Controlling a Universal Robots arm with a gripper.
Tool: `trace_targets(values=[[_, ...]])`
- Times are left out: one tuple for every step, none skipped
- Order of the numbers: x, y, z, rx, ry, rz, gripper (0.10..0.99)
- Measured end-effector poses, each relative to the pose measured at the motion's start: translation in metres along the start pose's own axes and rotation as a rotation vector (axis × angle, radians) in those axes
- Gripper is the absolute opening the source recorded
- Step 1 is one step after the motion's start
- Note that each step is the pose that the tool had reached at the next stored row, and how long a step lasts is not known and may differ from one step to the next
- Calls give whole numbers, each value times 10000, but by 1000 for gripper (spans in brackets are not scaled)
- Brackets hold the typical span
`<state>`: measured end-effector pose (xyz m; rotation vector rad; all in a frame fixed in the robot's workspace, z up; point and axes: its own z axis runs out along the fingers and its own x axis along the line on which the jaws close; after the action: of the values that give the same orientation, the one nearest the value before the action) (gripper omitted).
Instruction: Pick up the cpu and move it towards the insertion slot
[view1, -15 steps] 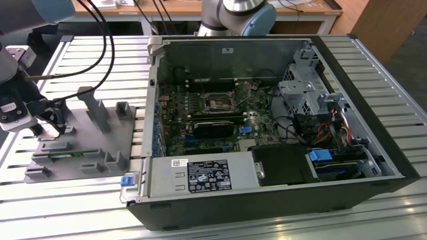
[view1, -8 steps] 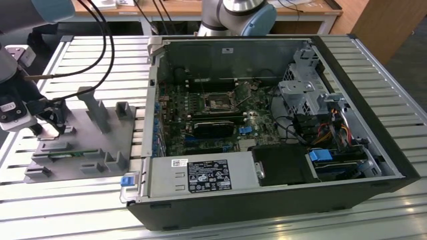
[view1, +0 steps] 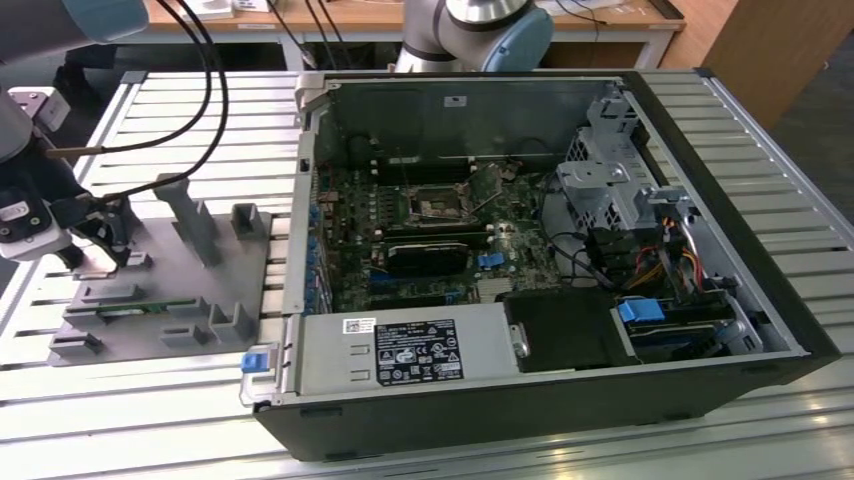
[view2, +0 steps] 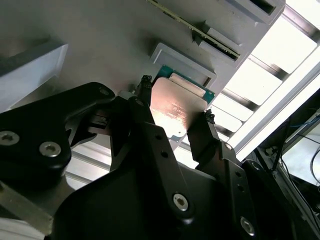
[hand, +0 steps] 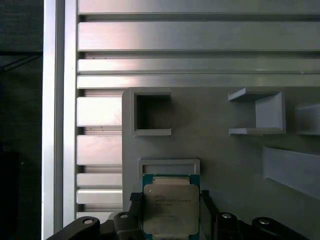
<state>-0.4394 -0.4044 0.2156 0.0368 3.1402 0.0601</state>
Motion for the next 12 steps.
trace_targets(values=[[0,0,-2,2,2,0,537],[0,0,-2,1,2,0,537],[0,0,-4,2,2,0,537],[0,0,-6,2,3,0,537],[0,0,-10,3,4,0,537],[0,0,-14,3,5,0,537],[0,1,-19,3,4,0,537],[0,1,-23,2,3,0,537],[0,1,-27,2,2,0,537],[0,1,-29,1,1,0,537],[0,1,-31,1,1,0,537],[0,1,-34,1,1,0,537]])
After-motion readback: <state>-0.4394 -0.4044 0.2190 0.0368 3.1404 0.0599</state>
